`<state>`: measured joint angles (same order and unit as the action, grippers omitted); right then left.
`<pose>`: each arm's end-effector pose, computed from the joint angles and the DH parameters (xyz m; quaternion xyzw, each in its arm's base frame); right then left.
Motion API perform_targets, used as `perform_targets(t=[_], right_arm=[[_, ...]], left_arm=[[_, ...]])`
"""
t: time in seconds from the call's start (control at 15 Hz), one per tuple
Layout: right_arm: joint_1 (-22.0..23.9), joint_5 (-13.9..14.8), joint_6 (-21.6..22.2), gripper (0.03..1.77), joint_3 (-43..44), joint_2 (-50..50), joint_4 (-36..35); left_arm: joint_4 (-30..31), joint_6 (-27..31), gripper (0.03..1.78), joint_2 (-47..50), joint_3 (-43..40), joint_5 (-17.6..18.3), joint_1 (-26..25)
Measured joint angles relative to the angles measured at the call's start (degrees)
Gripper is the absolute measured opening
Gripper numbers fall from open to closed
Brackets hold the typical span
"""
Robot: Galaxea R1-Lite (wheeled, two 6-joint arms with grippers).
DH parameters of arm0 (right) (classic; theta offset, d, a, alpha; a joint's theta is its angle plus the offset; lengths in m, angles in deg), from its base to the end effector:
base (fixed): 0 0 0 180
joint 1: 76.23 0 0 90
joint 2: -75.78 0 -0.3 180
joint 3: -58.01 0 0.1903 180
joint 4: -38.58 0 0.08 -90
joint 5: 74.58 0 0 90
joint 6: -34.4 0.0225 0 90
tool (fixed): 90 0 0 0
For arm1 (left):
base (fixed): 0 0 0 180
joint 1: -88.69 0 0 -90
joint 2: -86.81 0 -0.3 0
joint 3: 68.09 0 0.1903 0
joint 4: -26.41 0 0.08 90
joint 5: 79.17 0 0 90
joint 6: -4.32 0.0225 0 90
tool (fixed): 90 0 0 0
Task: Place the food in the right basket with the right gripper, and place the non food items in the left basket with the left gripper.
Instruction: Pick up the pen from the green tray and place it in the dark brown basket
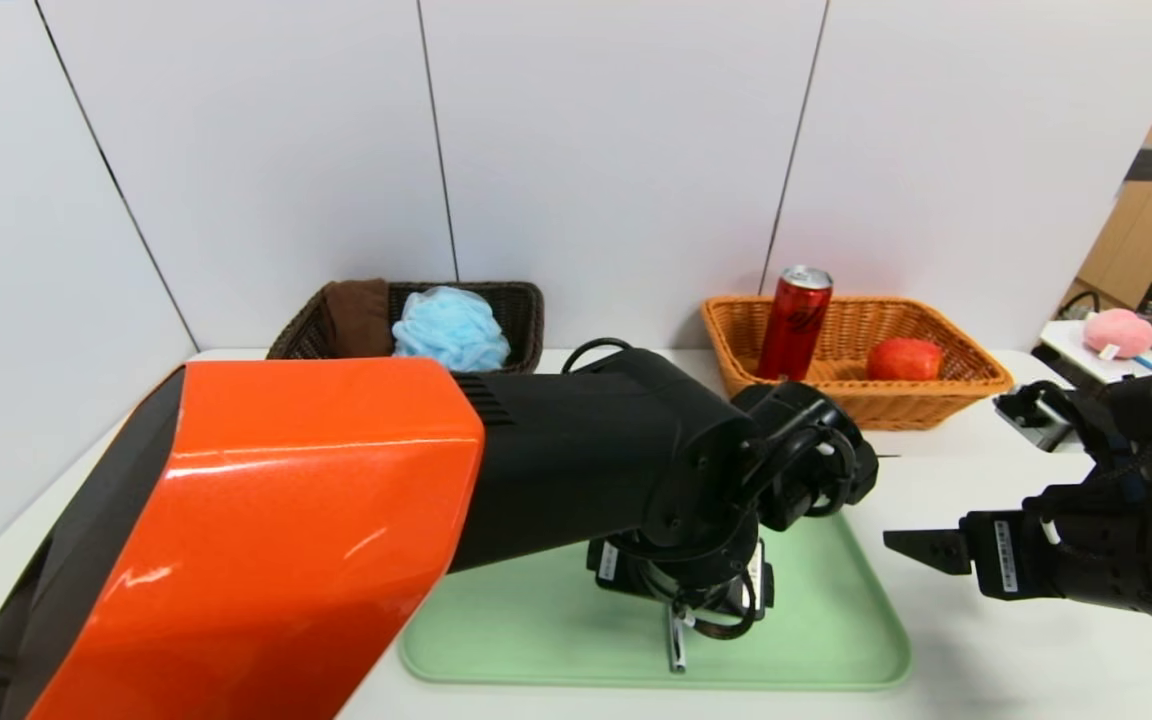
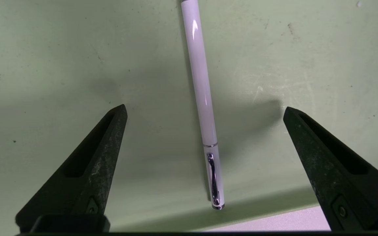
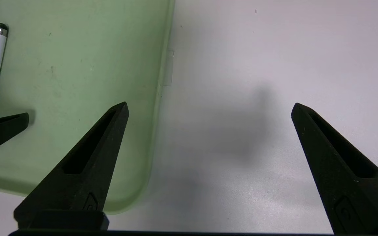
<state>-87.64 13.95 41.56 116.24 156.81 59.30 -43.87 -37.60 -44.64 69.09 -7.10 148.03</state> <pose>0.1989 0.0407 0.1520 0.0256 0.3751 0.0809 0.9231 0.2260 -0.3677 0.1523 0.0284 0.4964 -0.1299 0.8578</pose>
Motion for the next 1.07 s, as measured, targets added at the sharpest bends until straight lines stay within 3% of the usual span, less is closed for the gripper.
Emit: perform_targets(t=[0.8,0.87,1.07], right_arm=[[0.0,0.0,-0.2,1.71,-0.3,-1.1,-0.2],[-0.1,0.0,-0.2,1.71,-0.4,-1.2,-0.2],[-0.1,0.0,-0.3,1.71,-0.4,-1.7,-0.2]], left_arm=[[-0.2,0.0,1.69,-0.9,0.0,0.0,0.1],[-0.2,0.0,1.62,-0.9,0.0,0.0,0.1],[-0.3,-0.1,1.16,-0.9,0.0,0.1,0.1]])
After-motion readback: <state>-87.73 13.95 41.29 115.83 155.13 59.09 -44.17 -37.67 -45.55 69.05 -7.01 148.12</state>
